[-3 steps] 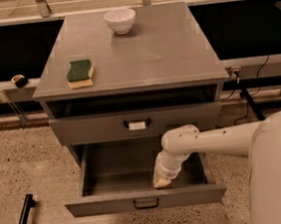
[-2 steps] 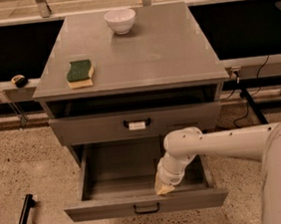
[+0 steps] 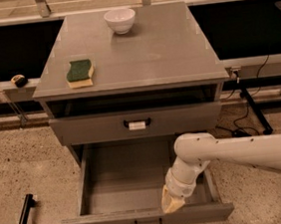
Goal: Open middle drawer
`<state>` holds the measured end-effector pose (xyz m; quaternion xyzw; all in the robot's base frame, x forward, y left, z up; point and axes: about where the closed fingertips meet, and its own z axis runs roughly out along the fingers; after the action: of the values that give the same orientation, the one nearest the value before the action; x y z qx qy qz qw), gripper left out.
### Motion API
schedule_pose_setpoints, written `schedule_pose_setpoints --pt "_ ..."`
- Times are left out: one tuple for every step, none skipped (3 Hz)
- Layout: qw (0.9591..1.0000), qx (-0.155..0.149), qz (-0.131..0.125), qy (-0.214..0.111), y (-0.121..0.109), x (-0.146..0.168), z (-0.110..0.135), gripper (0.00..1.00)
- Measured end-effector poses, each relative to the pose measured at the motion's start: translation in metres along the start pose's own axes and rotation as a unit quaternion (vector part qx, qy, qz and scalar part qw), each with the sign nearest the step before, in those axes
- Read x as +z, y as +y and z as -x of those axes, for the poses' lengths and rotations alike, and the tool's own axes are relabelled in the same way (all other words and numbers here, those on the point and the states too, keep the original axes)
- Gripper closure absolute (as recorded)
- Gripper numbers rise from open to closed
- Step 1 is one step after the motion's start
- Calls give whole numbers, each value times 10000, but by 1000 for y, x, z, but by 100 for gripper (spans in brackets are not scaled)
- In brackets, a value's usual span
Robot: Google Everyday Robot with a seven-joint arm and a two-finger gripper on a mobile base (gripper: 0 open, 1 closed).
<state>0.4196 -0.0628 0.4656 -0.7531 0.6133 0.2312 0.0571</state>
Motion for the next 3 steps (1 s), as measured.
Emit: schedule_pose_setpoints --pt "9990 80 -168 -410 11 -23 -4 100" --pt "9903 333 -845 -1051 14 -69 -23 100" --pt "9880 478 -951 -1121 23 -74 -35 82"
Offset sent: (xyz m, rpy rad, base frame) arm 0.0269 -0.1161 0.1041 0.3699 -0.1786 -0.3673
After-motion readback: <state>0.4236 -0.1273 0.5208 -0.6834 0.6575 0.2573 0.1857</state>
